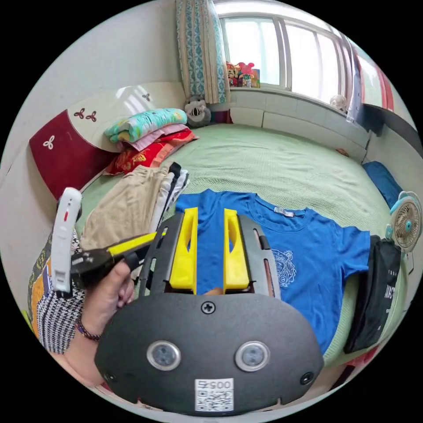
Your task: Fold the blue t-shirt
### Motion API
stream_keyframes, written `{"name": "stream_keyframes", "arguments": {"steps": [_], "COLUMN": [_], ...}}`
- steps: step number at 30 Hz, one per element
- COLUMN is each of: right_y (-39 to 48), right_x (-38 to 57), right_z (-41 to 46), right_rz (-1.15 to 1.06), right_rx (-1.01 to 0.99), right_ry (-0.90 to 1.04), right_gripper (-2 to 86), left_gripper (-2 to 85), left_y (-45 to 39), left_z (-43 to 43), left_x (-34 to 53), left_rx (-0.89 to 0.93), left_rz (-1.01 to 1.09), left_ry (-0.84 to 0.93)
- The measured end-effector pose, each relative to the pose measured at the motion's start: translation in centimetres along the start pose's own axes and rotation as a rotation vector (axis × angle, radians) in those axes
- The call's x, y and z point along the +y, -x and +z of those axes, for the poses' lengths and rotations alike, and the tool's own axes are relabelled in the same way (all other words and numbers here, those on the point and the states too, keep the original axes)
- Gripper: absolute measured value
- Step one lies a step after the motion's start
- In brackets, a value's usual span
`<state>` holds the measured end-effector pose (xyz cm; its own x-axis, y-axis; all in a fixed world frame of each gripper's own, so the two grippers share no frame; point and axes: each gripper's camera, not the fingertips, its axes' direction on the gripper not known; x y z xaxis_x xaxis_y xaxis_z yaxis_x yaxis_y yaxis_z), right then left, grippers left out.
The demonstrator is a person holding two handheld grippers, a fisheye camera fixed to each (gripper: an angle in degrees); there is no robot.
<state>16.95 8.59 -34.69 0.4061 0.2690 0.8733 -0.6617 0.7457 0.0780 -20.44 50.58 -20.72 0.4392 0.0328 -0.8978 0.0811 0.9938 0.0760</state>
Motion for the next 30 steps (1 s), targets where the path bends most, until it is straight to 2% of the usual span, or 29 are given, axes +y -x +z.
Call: {"name": "stream_keyframes", "arguments": {"steps": [3,7,10,17,21,30], "right_y": [-0.7,-2.2,-2.5,-4.8,-5.5,-6.6], "right_x": [0.5,2.6,2.3,1.1,0.2,-2.4], "right_z": [3.1,5.3,4.6,6.4,6.8,9.9], "right_rz": [0.009,0.048,0.03,0.072,0.062,0.076], "right_rx": [0.001,-0.082,-0.065,-0.053,-0.026,-0.029], "right_ry": [0.059,0.128,0.063,0.09,0.067,0.093], "right_gripper": [8.6,8.3,8.4,8.5,8.6,8.6], "left_gripper": [-0.5,-0.5,-0.5,0.6,4.3,10.5], "left_y": [0.5,0.2,-0.5,-1.9,-3.5,-3.4], "left_z": [1.5,0.5,0.8,1.5,1.9,3.5], "left_x": [1.2,0.8,0.6,1.3,1.0,-0.4], "left_rx": [0.036,-0.001,-0.021,0.042,-0.037,-0.042], "left_rz": [0.038,0.057,0.072,0.136,0.207,0.194], "left_ry": [0.055,-0.031,-0.034,-0.079,-0.093,-0.041]}}
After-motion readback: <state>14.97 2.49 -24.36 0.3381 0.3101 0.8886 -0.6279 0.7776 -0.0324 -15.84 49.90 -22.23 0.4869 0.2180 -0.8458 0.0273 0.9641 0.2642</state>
